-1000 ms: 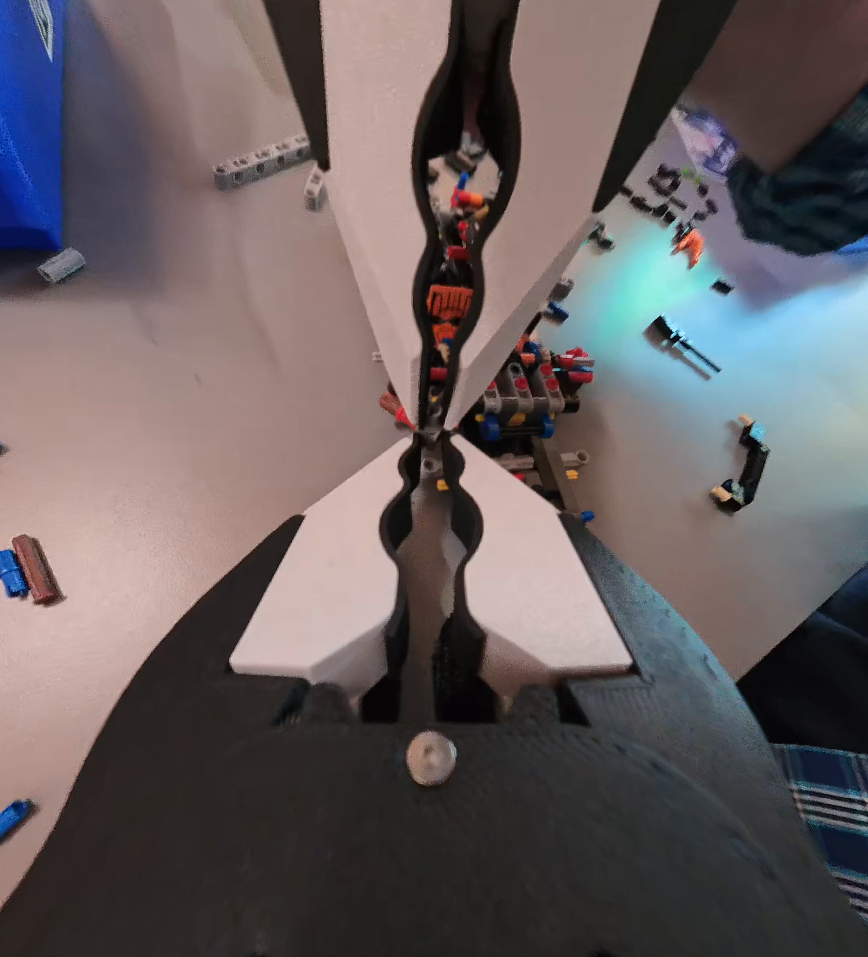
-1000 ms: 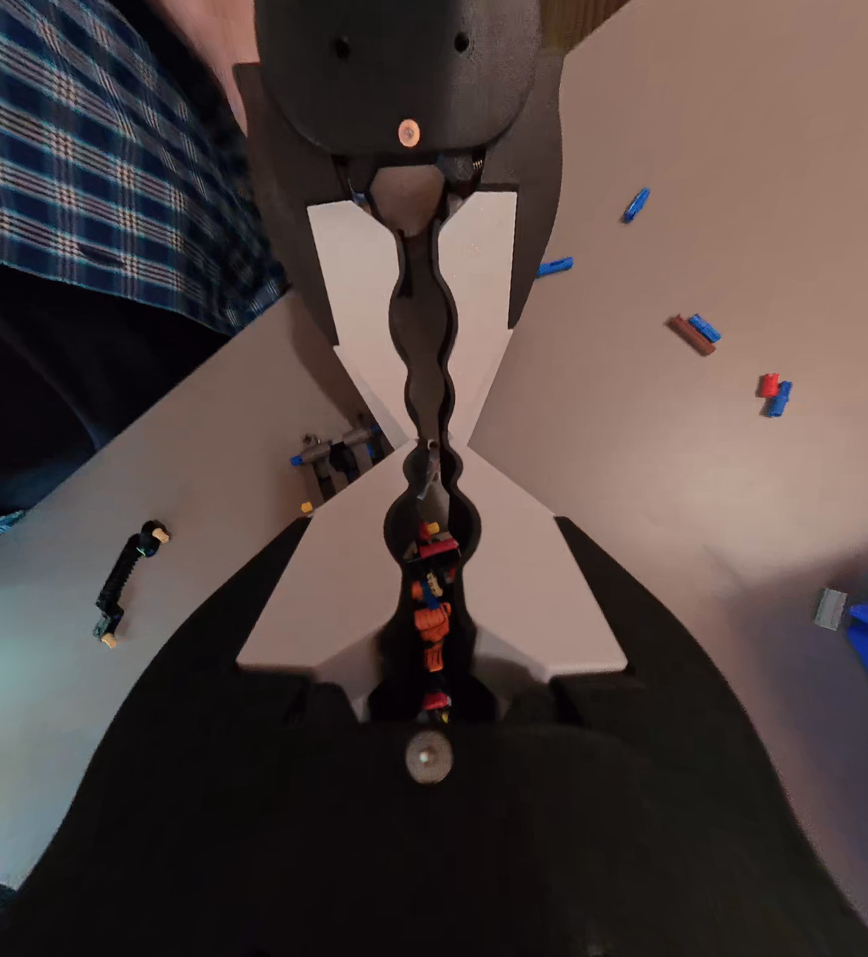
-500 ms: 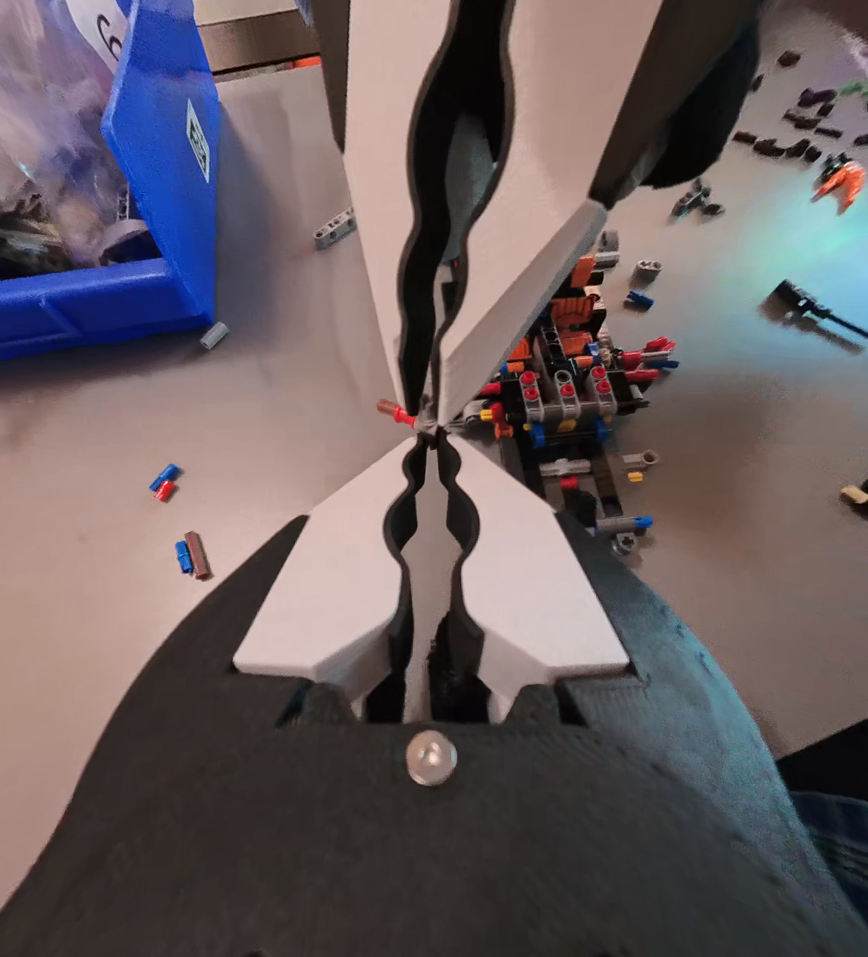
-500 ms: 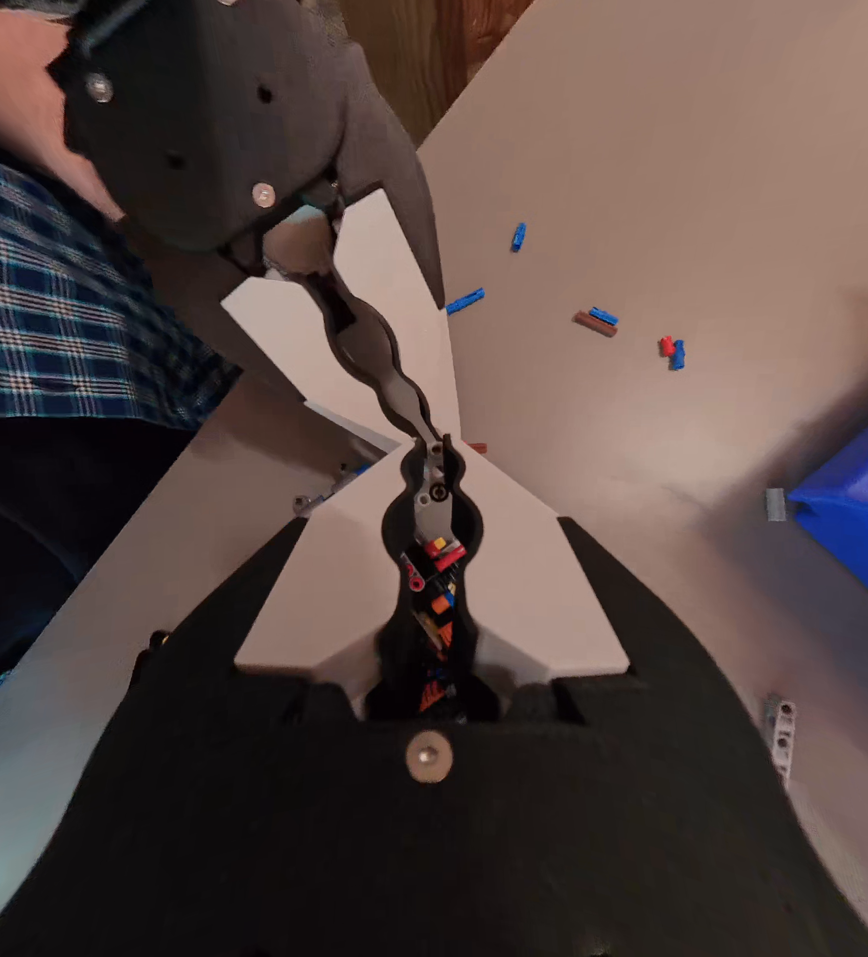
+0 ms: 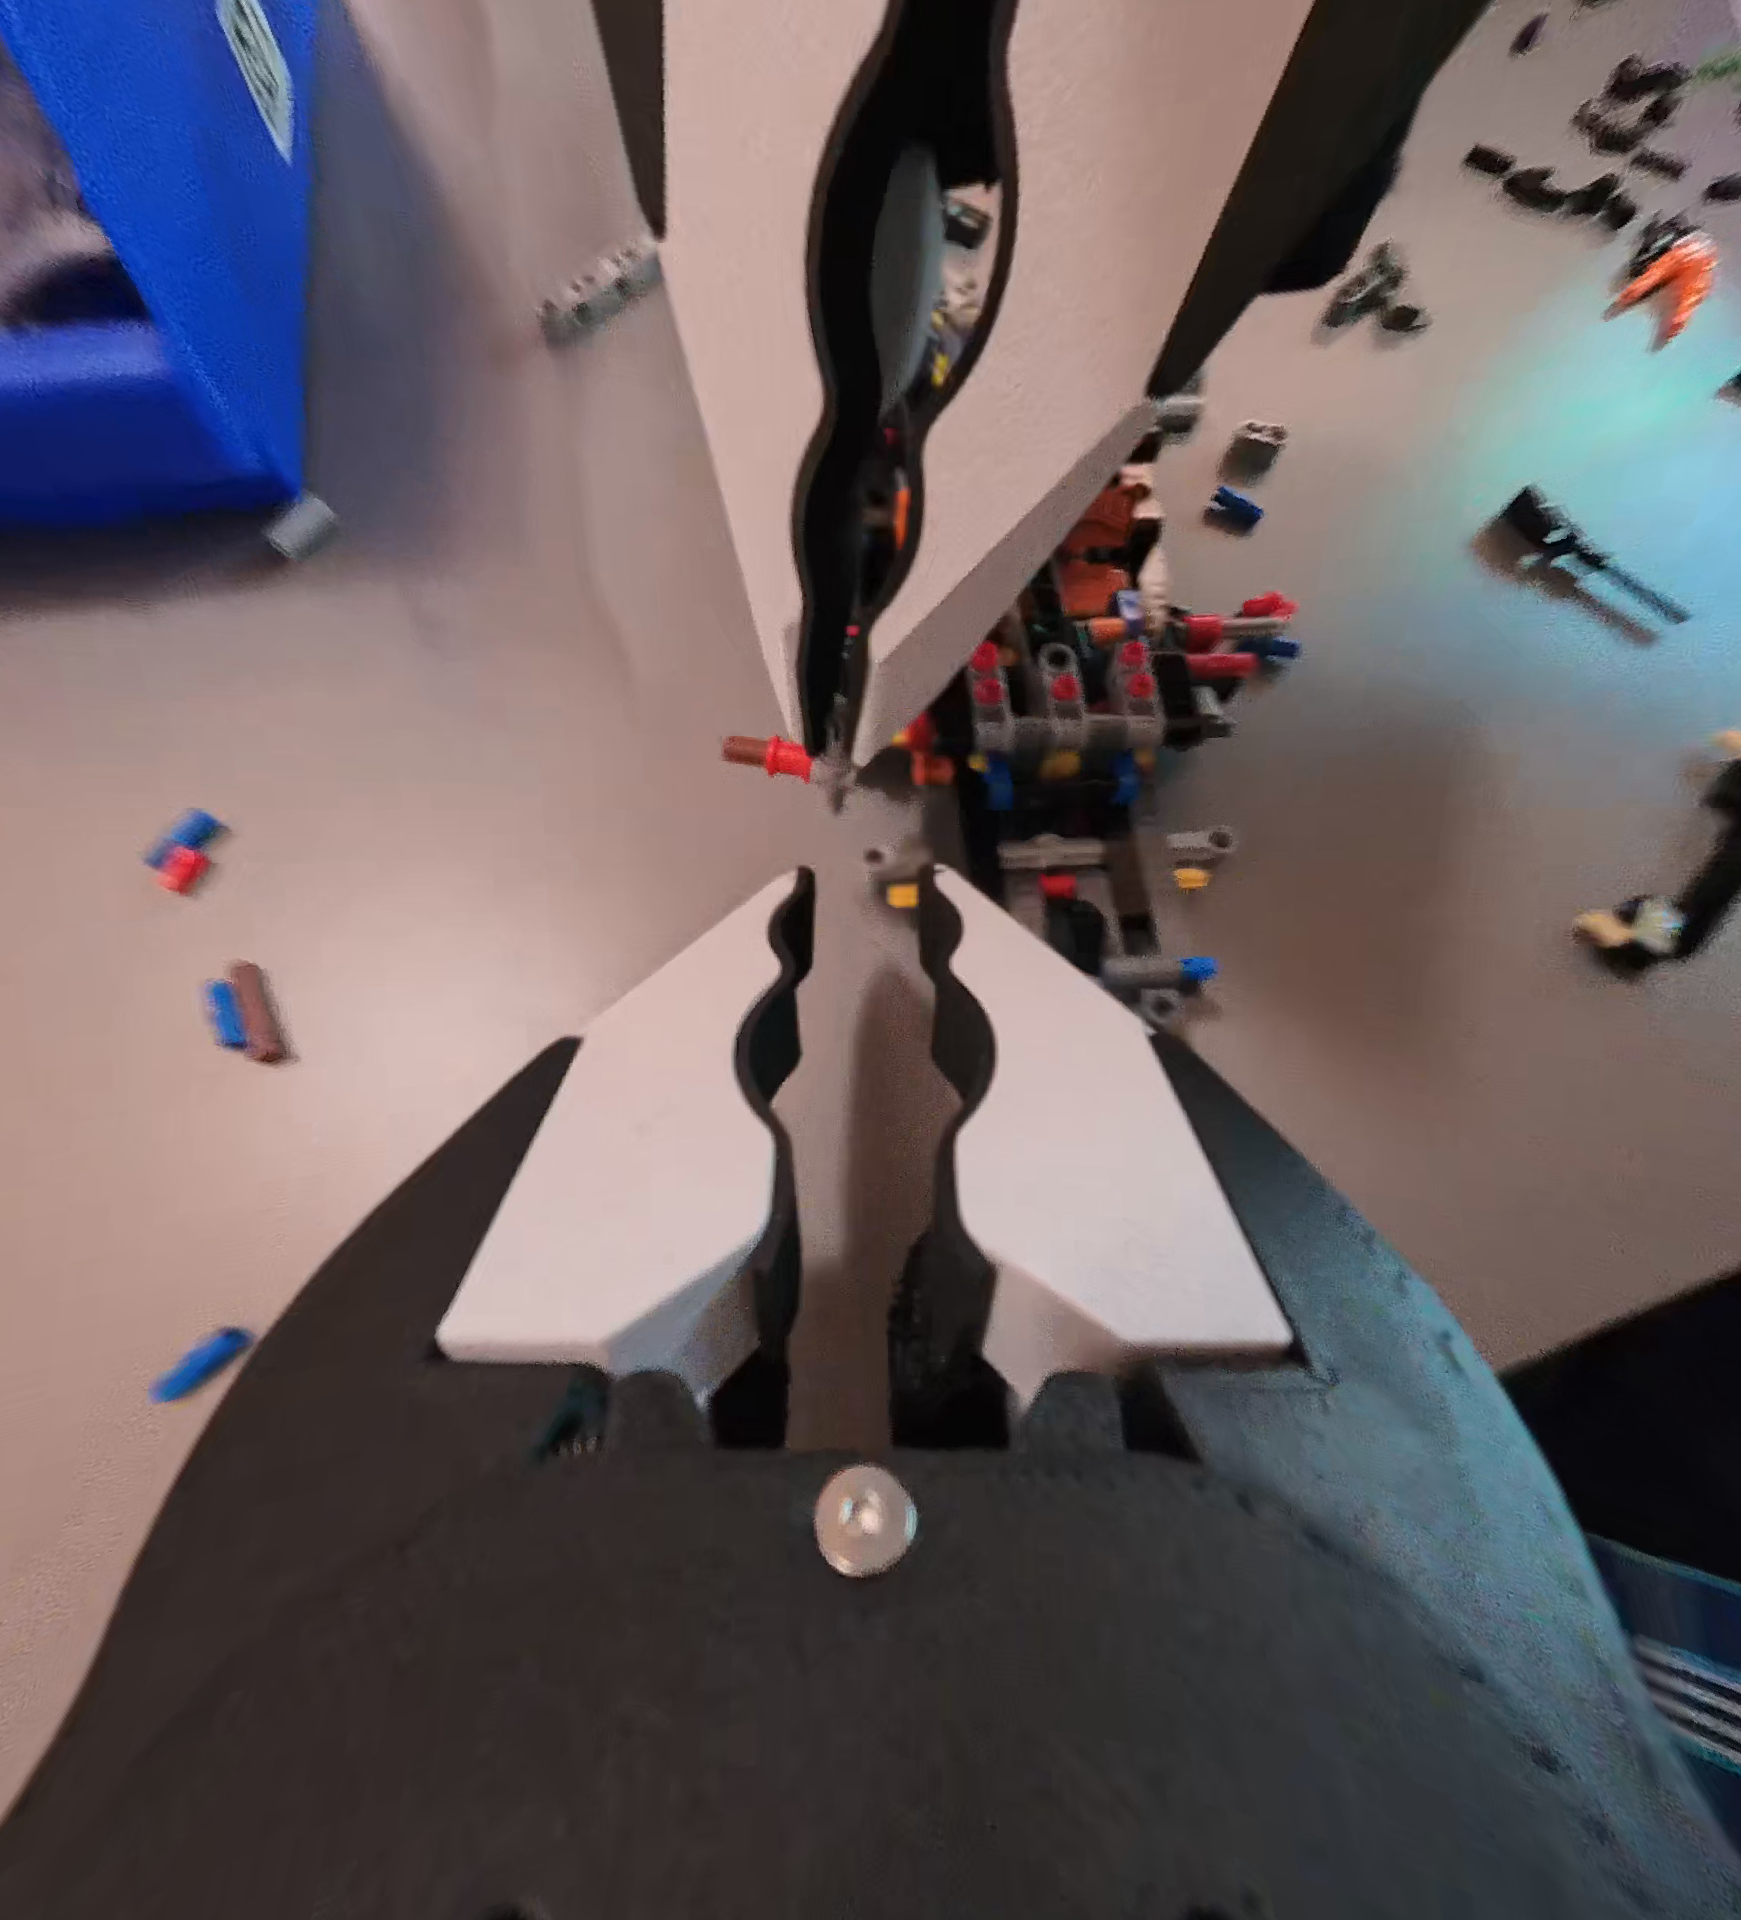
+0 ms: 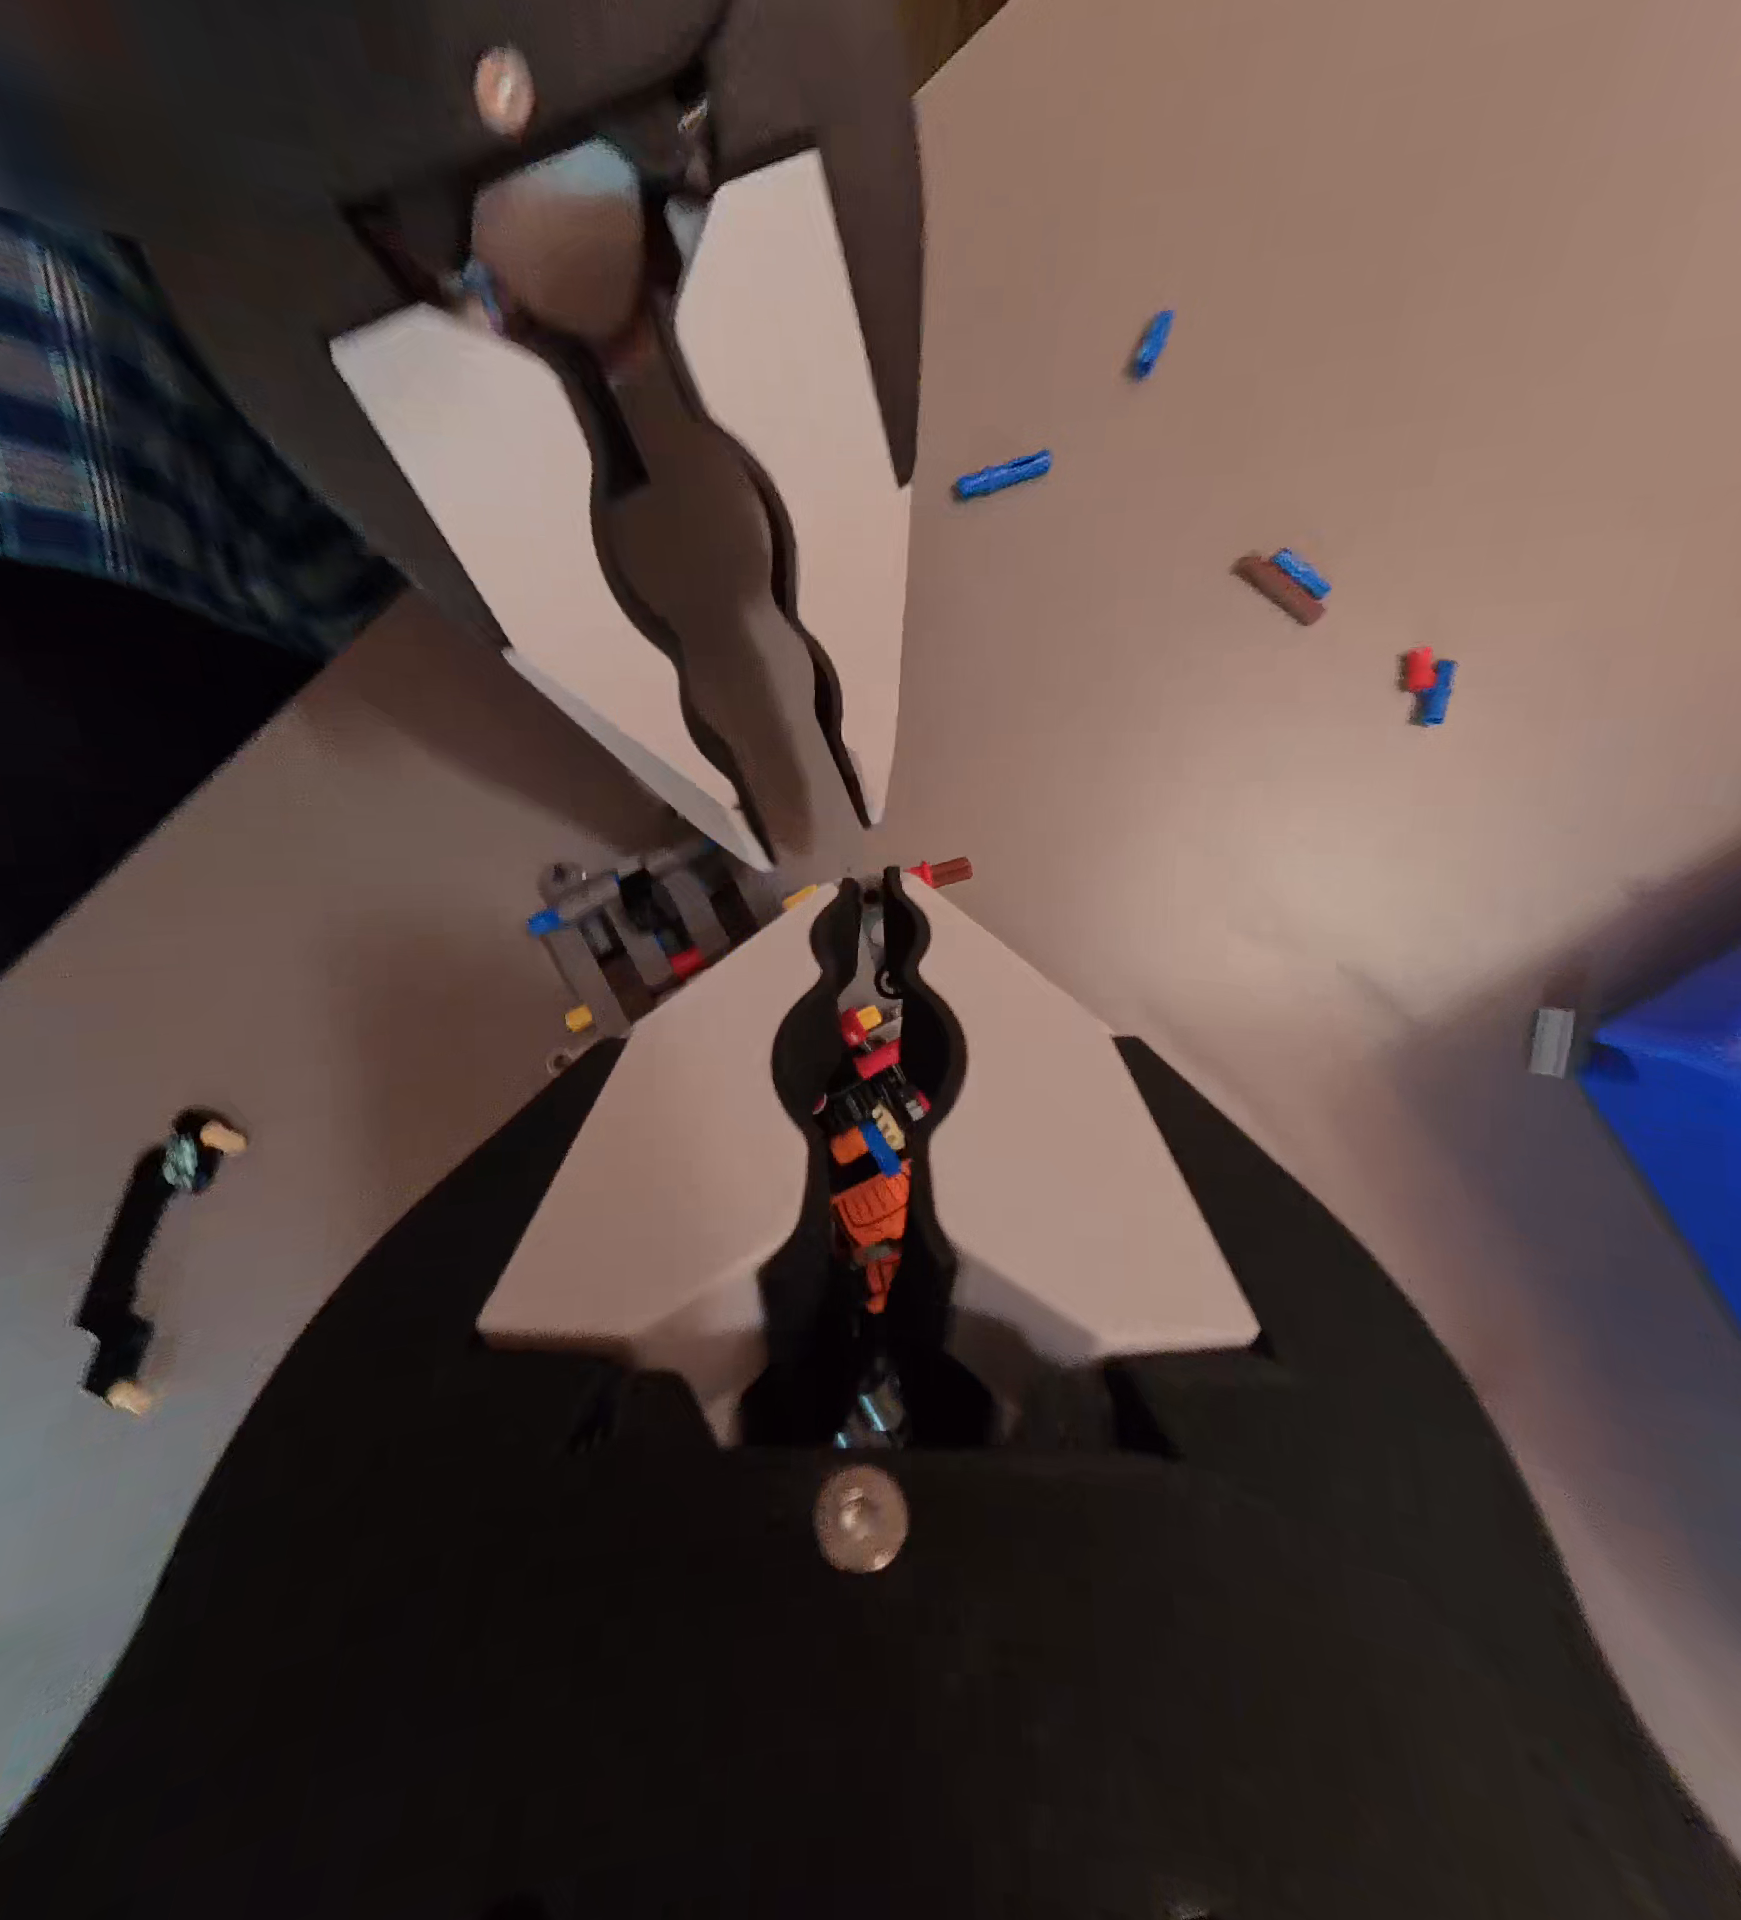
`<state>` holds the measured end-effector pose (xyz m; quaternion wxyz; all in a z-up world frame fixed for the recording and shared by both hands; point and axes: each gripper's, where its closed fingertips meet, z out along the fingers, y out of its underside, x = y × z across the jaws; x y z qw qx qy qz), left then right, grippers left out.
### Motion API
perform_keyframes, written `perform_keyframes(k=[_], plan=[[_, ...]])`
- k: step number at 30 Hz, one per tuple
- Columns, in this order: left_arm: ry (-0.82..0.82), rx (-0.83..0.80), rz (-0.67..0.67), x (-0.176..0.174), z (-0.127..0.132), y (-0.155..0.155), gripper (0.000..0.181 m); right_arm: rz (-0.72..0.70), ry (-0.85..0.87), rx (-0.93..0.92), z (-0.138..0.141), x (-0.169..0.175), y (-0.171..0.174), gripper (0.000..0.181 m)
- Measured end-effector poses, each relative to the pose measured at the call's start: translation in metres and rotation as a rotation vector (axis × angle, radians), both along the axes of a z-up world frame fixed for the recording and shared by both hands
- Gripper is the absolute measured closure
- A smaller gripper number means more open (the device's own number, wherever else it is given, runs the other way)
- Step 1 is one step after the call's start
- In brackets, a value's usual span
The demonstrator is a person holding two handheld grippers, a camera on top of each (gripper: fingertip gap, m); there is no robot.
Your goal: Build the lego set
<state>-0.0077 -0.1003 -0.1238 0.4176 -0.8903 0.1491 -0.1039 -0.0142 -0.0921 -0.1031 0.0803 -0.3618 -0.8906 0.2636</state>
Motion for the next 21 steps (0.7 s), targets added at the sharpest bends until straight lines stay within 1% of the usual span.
perform_keyframes(k=[3,6,8,10,14,18,21], plan=[[-0.100,-0.037,0.004,0.012,-0.008,-0.013,0.152,0.118,-0.007,0.082,-0.010,0.006,0.001,0.181],[-0.126,-0.053,0.013,0.018,-0.016,-0.016,0.151,0.188,-0.026,0.111,-0.016,0.007,0.000,0.179],[-0.156,-0.064,0.017,0.021,-0.018,-0.015,0.149,0.227,-0.038,0.097,-0.018,0.008,-0.005,0.180],[-0.172,-0.079,0.019,0.022,-0.020,-0.013,0.149,0.239,-0.053,0.103,-0.023,0.008,-0.004,0.180],[-0.205,-0.089,0.007,0.024,-0.025,-0.011,0.151,0.259,-0.080,0.048,-0.028,0.013,-0.007,0.180],[-0.229,-0.096,-0.007,0.027,-0.028,-0.010,0.160,0.275,-0.099,0.053,-0.031,0.013,-0.005,0.181],[-0.246,-0.100,-0.017,0.028,-0.028,-0.010,0.162,0.288,-0.108,0.051,-0.032,0.013,-0.006,0.180]])
